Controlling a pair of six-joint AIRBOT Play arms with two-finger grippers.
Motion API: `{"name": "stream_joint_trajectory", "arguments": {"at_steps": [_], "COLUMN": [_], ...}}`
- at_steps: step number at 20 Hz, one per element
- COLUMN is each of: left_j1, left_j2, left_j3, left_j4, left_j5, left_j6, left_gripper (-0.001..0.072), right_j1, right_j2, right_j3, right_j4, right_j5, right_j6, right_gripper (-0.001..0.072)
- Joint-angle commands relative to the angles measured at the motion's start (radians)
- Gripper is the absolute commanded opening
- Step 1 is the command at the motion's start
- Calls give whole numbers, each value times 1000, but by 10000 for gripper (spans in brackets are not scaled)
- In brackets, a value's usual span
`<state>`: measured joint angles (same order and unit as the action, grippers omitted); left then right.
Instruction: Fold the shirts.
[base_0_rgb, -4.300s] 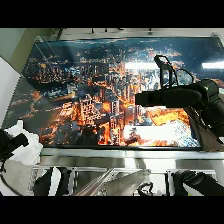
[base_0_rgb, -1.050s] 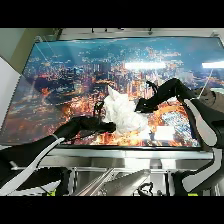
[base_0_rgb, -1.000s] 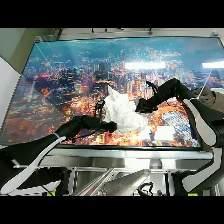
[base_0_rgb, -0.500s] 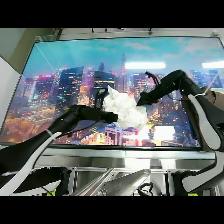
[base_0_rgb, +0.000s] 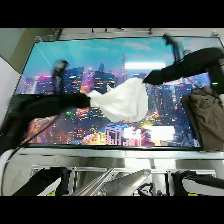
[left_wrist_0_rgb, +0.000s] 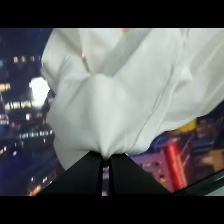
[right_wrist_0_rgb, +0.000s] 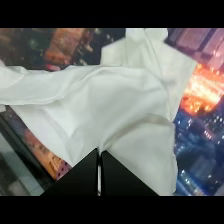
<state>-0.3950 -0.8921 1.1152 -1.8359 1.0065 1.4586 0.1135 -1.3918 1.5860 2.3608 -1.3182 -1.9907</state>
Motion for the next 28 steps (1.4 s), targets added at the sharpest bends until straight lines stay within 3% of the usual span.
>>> {"name": "stream_joint_trajectory", "arguments": {"at_steps": [1,5,7,9,12,14,16,18,21,25,28], "left_j1": [-13,-98,-140,-151,-148,-145,-60,100,286,377,407], "left_j2": [127,54,-31,-95,-119,-99,-114,-193,-353,-622,-819], "left_j3": [276,847,1127,1268,1130,882,673,555,420,343,394], "left_j4": [34,91,93,166,293,379,383,219,-98,-143,-195], "left_j5": [36,206,243,265,220,73,-19,5,4,-24,0], "left_j6": [-5,-20,-19,-20,-17,-19,-75,-45,167,263,282], "left_gripper": [11,11,12,12,13,12,12,12,12,12,12], "right_j1": [-1,0,0,0,0,0,3,24,91,155,163], "right_j2": [189,385,463,505,471,400,289,136,-151,-506,-634], "right_j3": [156,486,540,537,500,433,364,322,304,304,305], "right_j4": [4,-50,-146,-248,-273,-272,-270,-270,-264,-109,5], "right_j5": [90,221,298,328,322,322,321,321,334,489,545], "right_j6": [-1,-68,-68,-67,-66,-41,-8,1,31,32,32], "right_gripper": [15,15,15,15,15,15,15,15,16,16,17]}}
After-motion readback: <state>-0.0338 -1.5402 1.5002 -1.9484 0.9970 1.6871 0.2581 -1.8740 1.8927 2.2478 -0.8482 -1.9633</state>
